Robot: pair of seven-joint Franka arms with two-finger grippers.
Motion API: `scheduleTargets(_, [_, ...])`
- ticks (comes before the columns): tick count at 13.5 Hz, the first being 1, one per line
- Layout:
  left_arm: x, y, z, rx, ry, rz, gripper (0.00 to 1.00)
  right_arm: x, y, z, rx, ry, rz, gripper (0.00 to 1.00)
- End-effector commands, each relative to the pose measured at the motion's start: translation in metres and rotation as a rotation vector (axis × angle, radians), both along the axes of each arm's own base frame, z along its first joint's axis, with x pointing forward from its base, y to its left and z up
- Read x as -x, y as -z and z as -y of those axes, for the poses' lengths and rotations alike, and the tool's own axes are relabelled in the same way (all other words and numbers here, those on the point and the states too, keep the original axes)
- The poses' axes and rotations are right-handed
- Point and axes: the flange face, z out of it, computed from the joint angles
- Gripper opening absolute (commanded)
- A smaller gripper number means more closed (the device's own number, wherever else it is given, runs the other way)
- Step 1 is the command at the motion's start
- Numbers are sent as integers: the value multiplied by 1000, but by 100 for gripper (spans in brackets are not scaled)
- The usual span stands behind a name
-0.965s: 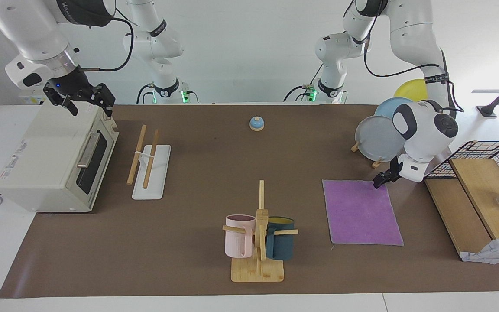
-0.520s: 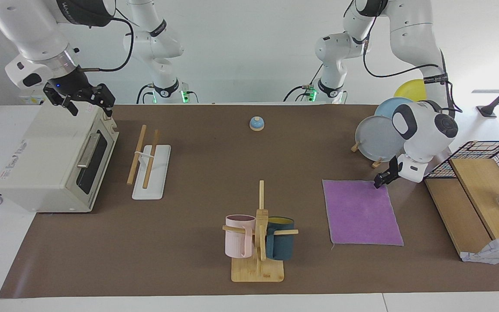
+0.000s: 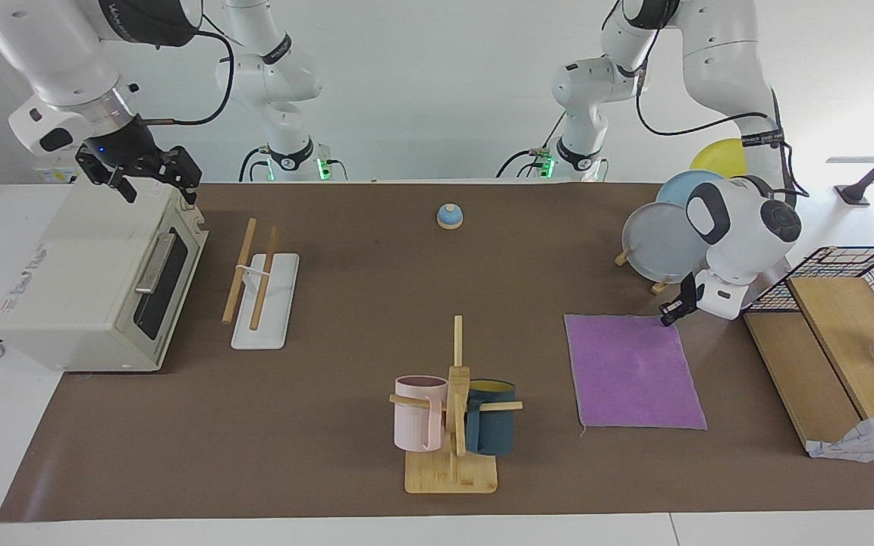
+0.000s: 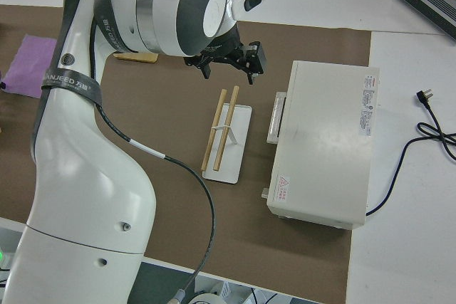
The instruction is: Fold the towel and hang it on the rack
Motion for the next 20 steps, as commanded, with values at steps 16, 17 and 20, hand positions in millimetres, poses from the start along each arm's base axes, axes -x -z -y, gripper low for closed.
scheduleTargets(16, [56,-53,240,-22,613,100,0,-16,41,-95,-324,225,15,100])
scheduleTargets(17, [59,-50,239,-23,612,91,96,-17,47,-98,-352,259,9,100])
scheduleTargets(20, [58,-50,235,-24,581,80,100,-17,58,-122,-356,268,-10,100])
